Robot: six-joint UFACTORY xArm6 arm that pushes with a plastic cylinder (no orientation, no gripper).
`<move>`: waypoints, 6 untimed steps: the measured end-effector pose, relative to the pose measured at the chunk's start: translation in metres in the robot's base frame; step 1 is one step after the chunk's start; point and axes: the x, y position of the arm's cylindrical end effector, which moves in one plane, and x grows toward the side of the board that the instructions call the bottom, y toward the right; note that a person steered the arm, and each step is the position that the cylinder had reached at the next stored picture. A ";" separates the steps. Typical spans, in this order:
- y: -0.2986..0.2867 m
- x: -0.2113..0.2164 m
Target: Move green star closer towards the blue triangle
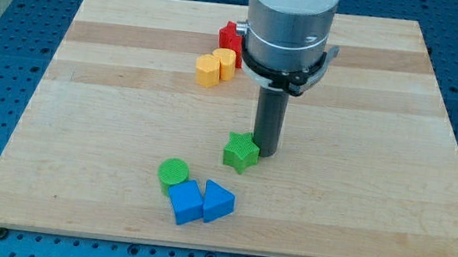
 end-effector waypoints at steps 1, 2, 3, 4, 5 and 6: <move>0.003 -0.026; -0.022 -0.027; -0.046 -0.003; -0.069 0.015; -0.071 0.023; -0.042 0.001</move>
